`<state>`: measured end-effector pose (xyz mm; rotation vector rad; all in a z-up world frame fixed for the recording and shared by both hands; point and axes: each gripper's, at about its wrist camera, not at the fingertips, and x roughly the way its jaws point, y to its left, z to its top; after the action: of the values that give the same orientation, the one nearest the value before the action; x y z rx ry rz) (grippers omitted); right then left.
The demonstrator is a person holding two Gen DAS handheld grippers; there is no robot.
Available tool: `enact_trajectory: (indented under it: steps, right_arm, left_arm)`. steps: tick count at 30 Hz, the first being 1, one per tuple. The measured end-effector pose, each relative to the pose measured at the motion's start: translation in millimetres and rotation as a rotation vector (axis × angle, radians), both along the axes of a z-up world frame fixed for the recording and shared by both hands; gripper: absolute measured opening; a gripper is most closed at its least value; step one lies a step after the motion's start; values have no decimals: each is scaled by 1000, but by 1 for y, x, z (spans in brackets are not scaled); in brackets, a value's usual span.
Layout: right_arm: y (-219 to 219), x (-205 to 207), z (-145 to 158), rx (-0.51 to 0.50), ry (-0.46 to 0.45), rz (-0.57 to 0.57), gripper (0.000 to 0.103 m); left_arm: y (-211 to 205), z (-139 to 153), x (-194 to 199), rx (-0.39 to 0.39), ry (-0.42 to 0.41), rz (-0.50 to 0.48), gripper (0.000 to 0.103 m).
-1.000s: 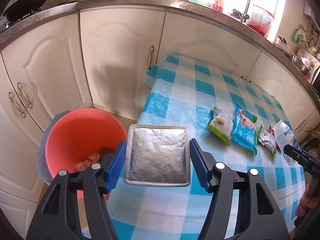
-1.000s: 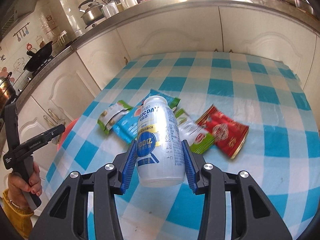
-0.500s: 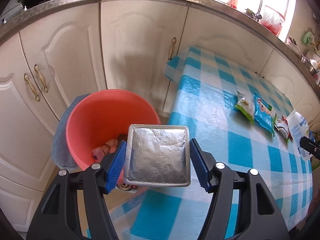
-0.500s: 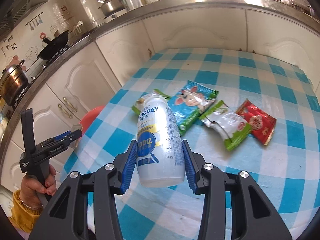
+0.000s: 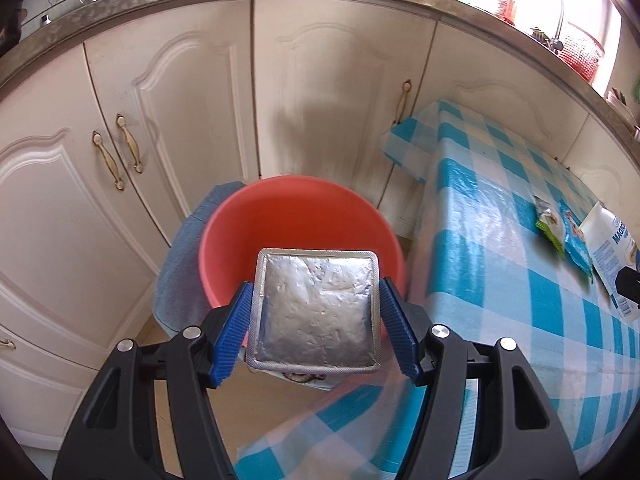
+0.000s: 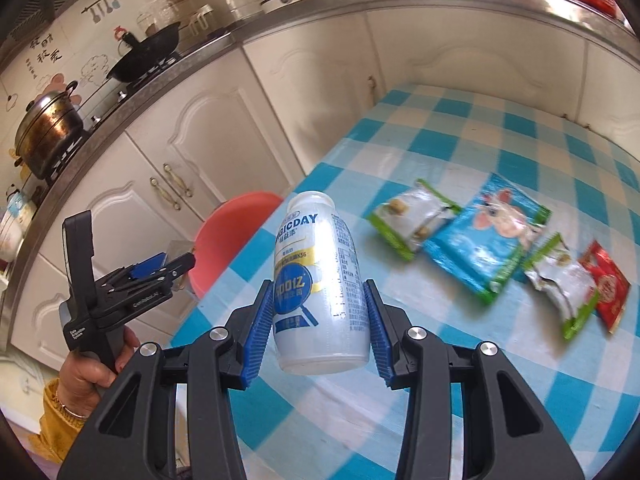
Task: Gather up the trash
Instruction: 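Carry tray and bottle to the red bucket and open both tools to drop them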
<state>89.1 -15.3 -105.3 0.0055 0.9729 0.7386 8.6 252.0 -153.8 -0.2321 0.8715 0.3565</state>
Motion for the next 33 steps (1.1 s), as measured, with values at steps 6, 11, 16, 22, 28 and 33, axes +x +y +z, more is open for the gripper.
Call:
enact_trajectory:
  steps: [6,11,16,22,28,33]
  right_arm:
    - [47,2,-6,-15,15,83,46]
    - [82,5,-13,-19,31,137,46]
    - [111,13,-16,-14,51,165,46]
    - [145,28,-20,-23,73,192,46]
    - [170,37,-29,-48,83,207,46]
    - [183,42,-38,-70,90,214,46]
  left_arm:
    - [17,3,0,44,-2,39,64]
    - [28,3,4,76,3,64,64]
    - [34,-1,11,98,14,79,64]
    - [39,-9,21,100,34,94,64]
    - [42,-17,27,109,56,95,64]
    - [46,-20,31,111,68,98,64]
